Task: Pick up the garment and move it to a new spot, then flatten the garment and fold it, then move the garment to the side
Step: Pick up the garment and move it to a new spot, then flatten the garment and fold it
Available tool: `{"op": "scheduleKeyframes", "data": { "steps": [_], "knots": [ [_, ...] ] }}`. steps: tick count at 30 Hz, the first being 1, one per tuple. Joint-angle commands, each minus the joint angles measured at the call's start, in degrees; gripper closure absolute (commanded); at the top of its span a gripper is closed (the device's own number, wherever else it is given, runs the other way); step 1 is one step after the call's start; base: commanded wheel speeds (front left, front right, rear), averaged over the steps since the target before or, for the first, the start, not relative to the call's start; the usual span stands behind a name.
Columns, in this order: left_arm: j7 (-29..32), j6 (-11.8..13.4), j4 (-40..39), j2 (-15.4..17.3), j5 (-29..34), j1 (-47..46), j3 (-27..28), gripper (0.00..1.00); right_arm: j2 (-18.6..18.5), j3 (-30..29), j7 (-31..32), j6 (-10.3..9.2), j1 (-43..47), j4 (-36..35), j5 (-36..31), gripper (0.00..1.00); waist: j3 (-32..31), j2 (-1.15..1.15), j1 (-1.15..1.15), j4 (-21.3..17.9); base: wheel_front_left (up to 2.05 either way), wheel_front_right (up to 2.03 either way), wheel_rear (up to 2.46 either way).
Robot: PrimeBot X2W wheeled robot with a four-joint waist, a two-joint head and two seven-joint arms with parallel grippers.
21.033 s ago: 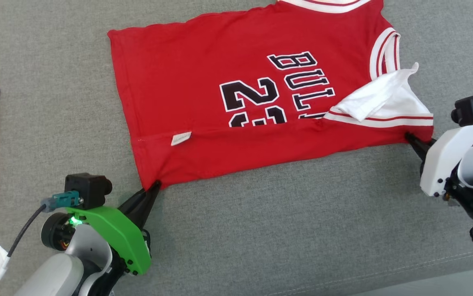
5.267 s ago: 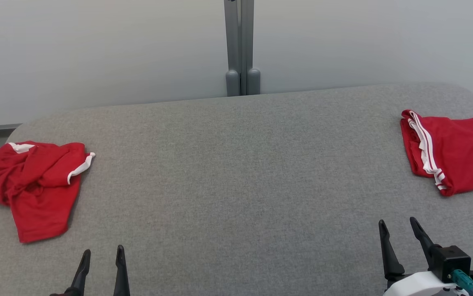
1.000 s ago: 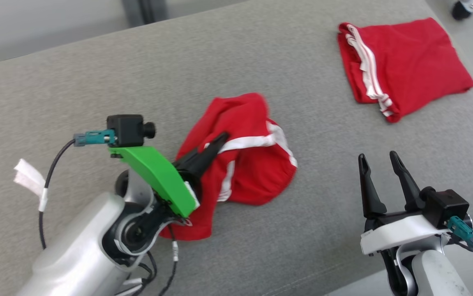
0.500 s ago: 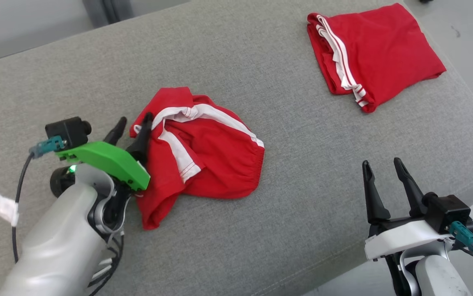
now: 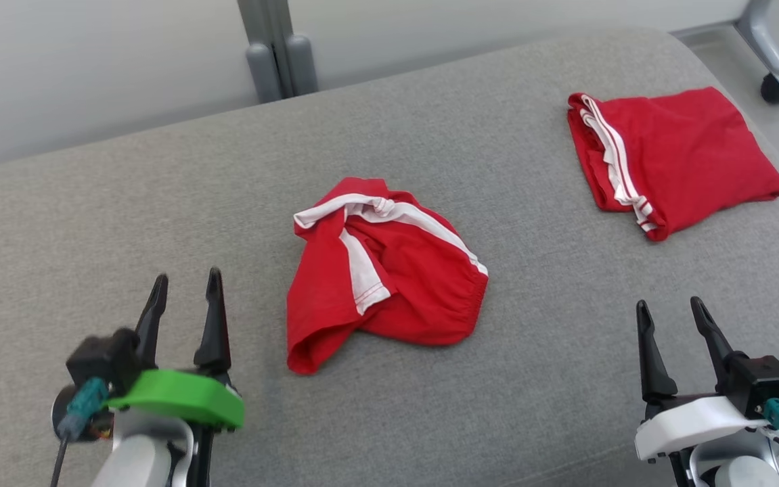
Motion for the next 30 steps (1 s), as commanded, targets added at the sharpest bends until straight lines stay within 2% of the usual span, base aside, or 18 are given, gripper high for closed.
{"op": "scheduleKeyframes", "data": {
  "steps": [1, 4, 9, 14, 20, 30],
  "knots": [
    [-0.1, 0.3, -1.9, -0.8, 2.7, 3.6, 1.8, 0.0, -0.2, -0.4, 0.0, -0.11, 1.0, 0.0, -0.3, 0.0, -5.1, 0.0, 0.0, 5.2, 0.0, 0.0, 0.0],
    [-0.1, -0.6, -6.1, -2.5, 9.1, 10.5, 6.0, 0.0, -0.1, -0.7, 0.0, -0.11, 2.1, 0.1, -0.6, 0.0, -6.1, 0.0, 0.0, 7.0, 0.0, 0.0, 0.0],
    [-0.1, -2.5, -10.2, -6.2, 16.1, 19.1, 13.1, 0.0, -0.2, -0.8, 0.0, -0.11, 3.6, 0.8, -0.6, 0.0, -7.2, 0.0, 0.0, 9.0, 0.0, 0.0, 0.0],
    [-0.1, -6.9, -11.9, -9.2, 21.2, 25.0, 18.7, 0.0, -0.1, -0.5, 0.0, -0.11, 5.2, 1.6, -0.2, 0.0, -8.0, 0.0, 0.0, 10.3, 0.0, 0.0, 0.0],
    [-0.1, -12.0, -11.0, -11.3, 23.2, 27.2, 21.3, 0.0, -0.1, -0.3, 0.0, -0.11, 5.7, 2.7, 0.0, 0.0, -8.3, 0.0, 0.0, 11.1, 0.0, 0.0, 0.0],
    [-0.1, -13.9, -9.4, -11.9, 23.7, 25.6, 22.1, 0.0, -0.1, 0.4, 0.0, -0.11, 4.5, 3.2, 0.0, 0.0, -7.9, 0.0, 0.0, 10.9, 0.0, 0.0, 0.0]
  ]
}}
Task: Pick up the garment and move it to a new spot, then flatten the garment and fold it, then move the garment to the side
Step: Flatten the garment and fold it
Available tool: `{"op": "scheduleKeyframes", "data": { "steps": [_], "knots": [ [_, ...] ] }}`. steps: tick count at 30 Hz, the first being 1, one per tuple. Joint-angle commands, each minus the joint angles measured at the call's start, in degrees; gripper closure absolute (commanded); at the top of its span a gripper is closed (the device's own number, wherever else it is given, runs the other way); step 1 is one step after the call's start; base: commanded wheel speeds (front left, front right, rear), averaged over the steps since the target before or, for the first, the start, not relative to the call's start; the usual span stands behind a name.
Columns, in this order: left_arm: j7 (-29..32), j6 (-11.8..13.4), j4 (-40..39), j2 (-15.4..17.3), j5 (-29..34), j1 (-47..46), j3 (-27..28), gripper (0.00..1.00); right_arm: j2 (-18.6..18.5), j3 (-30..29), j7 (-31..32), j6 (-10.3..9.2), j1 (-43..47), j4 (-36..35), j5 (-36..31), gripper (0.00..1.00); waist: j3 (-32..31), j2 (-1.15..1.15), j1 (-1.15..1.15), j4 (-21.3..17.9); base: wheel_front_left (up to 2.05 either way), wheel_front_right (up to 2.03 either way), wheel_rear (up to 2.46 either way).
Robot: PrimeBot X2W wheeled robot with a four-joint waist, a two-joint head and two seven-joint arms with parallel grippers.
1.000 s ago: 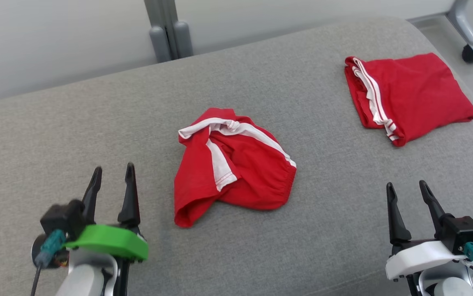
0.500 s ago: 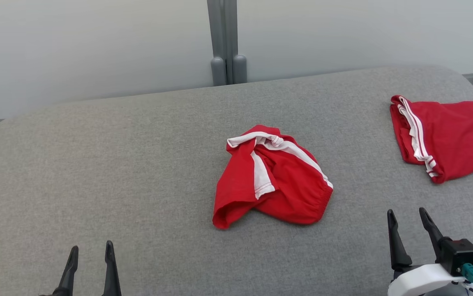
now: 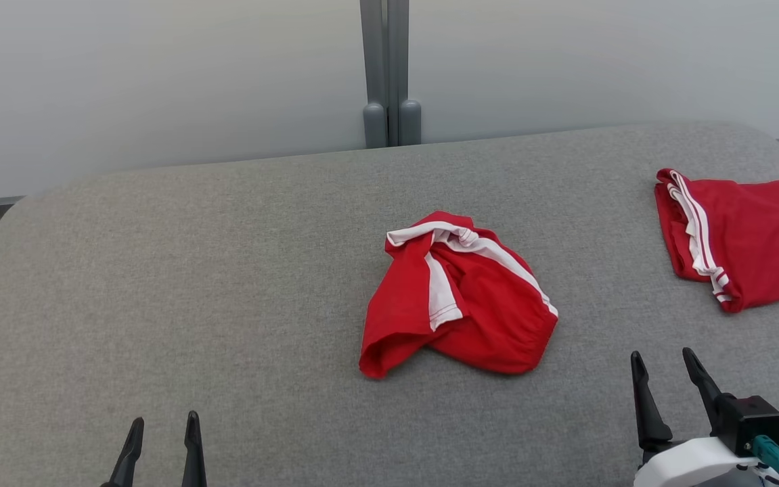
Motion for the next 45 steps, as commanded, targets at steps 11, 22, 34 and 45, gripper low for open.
{"op": "scheduleKeyframes", "data": {
  "steps": [11, 22, 34, 45],
  "knots": [
    [-0.2, -0.8, -0.7, 0.0, 0.1, -7.0, -7.3, 0.0, -0.1, 1.2, 0.0, -0.11, -3.2, -0.8, 0.2, 0.0, 2.7, 0.0, 0.0, -6.2, 0.0, 0.0, 0.0],
    [4.7, -0.9, 9.9, 1.1, -2.3, -31.6, -32.9, 0.0, -0.1, 2.9, 0.0, -0.11, -6.8, -2.2, 4.4, 0.0, 10.8, 0.0, 0.0, -19.7, 0.0, 0.0, 0.0],
    [12.0, -0.5, 27.6, 1.9, -4.3, -44.2, -38.2, 0.0, 0.0, 3.1, 0.0, -0.1, -7.4, -2.5, 8.4, 0.0, 16.1, 0.0, 0.0, -27.7, 0.0, 0.0, 0.0],
    [17.6, 1.5, 37.6, 2.3, -4.0, -45.5, -39.5, 1.0, -0.1, 2.8, 0.0, -0.11, -7.4, -2.2, 8.0, 0.0, 15.1, 0.0, 0.0, -26.4, 0.0, 0.0, 0.0]
  ]
}}
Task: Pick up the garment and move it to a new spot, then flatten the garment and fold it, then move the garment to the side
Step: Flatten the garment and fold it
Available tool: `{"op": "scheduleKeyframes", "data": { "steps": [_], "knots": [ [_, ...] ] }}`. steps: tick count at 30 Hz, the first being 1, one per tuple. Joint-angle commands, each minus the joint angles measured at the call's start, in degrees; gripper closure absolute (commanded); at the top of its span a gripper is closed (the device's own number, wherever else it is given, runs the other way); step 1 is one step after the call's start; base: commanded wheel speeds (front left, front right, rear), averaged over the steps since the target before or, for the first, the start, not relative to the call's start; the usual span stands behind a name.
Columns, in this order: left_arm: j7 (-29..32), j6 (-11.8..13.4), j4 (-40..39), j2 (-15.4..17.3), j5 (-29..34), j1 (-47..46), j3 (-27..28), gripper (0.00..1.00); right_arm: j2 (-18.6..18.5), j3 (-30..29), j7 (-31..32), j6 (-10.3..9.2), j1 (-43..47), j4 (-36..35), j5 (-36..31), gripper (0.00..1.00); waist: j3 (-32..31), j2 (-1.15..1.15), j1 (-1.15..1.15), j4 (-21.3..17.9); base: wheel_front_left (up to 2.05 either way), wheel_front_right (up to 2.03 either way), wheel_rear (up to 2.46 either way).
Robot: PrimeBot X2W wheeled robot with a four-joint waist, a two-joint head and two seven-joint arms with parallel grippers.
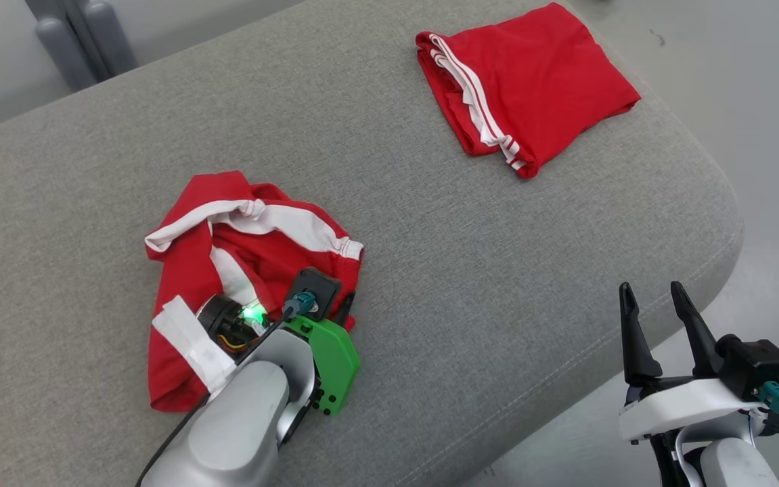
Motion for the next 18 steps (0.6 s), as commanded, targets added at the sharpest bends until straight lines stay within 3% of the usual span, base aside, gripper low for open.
{"op": "scheduleKeyframes", "data": {
  "steps": [1, 6, 12, 18],
  "knots": [
    [-0.8, -0.3, -0.2, 0.1, -0.7, -0.3, 0.1, 1.0, 0.0, -0.1, 0.0, -0.09, -0.3, 0.1, -0.3, 0.0, -0.8, -0.01, 0.0, 1.1, 0.0, 0.0, 0.0],
    [-4.8, -0.6, -5.5, -1.2, -4.3, -2.6, 1.6, 1.0, 0.0, -0.2, 0.0, -0.09, -0.6, 0.4, -1.0, 0.0, -2.0, -0.01, 0.0, 2.8, 0.0, 0.0, 0.0],
    [-8.3, -0.4, -17.4, -1.8, -12.2, -5.4, 3.1, 1.0, 0.0, -0.4, 0.0, -0.1, -0.3, 0.8, -1.9, 0.0, -3.9, -0.01, 0.0, 4.2, 0.0, 0.0, 0.0],
    [-11.7, 4.4, -29.5, -1.7, -21.1, -7.3, 3.3, 1.0, 0.0, -0.7, 0.0, -0.09, 0.3, 0.9, -2.9, 0.0, -5.1, -0.01, 0.0, 5.1, 0.0, 0.0, 0.0]
  ]
}}
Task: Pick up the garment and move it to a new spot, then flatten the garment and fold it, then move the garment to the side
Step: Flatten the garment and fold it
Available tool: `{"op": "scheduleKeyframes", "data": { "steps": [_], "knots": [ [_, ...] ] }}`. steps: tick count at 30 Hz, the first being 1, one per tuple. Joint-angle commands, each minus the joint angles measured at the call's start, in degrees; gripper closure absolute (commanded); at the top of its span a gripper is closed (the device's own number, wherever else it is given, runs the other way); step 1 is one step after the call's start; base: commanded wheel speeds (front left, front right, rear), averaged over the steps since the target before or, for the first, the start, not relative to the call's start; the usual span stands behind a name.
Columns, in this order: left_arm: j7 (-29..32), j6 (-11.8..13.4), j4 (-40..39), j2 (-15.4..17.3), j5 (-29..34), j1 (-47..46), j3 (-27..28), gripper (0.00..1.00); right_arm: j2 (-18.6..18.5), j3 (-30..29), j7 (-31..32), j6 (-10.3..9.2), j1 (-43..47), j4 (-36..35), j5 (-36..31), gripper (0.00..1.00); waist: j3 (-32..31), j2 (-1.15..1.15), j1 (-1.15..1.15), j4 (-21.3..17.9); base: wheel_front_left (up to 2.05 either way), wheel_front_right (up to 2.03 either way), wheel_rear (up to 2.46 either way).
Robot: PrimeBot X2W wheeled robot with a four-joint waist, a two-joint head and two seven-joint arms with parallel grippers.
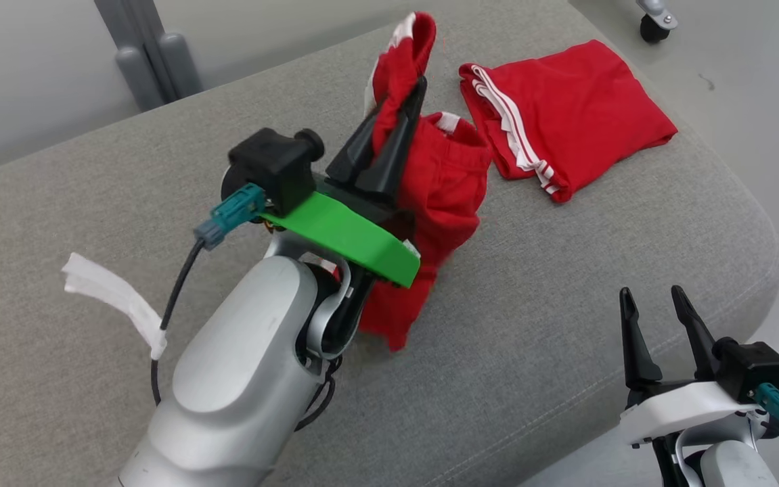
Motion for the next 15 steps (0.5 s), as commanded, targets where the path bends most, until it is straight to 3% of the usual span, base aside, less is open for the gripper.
{"op": "scheduleKeyframes", "data": {
  "steps": [1, 6, 15],
  "knots": [
    [-1.0, 1.3, -1.6, 0.3, -1.2, -0.5, 0.3, 1.0, 0.0, -0.1, 0.0, -0.1, 0.4, -0.1, -0.6, 0.0, -0.6, 0.0, 0.0, 0.7, 0.0, 0.0, 0.0],
    [-4.2, 2.5, -4.2, 0.4, -4.6, 5.4, 1.9, 1.0, 0.0, -0.4, 0.0, -0.09, 1.0, -0.1, -0.5, 0.0, -0.6, 0.0, 0.0, 2.1, 0.0, 0.0, 0.0],
    [-6.3, -1.2, 1.2, 5.1, -6.1, 22.0, 9.1, 1.0, -0.1, -1.3, 0.0, -0.1, 1.5, 0.4, -1.1, 0.0, -0.6, 0.0, 0.0, 6.4, 0.0, 0.0, 0.0]
  ]
}}
